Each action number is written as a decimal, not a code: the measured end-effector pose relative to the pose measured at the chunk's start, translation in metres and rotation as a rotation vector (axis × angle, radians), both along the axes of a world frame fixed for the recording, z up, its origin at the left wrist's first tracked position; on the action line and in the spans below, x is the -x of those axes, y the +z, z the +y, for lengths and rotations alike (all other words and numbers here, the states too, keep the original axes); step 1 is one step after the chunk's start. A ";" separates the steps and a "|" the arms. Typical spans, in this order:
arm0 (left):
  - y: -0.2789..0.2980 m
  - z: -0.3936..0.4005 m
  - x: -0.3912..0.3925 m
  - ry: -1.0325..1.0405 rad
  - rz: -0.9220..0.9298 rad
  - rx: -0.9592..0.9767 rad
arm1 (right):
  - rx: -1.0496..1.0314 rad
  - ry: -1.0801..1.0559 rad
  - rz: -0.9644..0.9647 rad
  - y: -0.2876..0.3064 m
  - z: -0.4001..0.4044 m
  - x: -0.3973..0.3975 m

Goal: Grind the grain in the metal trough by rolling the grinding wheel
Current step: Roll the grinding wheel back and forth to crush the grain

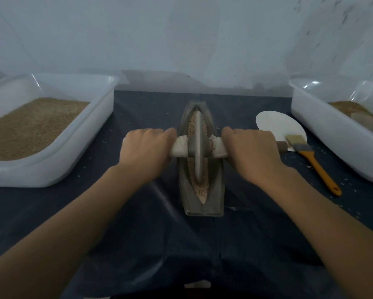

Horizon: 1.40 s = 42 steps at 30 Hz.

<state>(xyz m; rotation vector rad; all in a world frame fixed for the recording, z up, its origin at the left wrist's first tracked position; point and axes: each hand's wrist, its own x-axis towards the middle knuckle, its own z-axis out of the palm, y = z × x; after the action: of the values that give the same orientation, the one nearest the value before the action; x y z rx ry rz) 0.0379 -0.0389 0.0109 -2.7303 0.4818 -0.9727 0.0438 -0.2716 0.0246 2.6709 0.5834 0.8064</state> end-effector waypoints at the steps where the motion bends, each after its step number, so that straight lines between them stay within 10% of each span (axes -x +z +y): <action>1: 0.001 0.000 0.006 -0.002 0.000 -0.008 | 0.003 -0.006 0.010 0.001 -0.001 0.006; 42: 0.001 0.000 -0.029 0.044 0.104 0.043 | -0.045 0.000 0.113 0.000 0.003 -0.032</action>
<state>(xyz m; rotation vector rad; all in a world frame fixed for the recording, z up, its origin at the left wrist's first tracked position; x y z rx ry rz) 0.0665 -0.0387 0.0117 -2.8276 0.4210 -0.8430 0.0753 -0.2687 0.0243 2.7713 0.5989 0.6798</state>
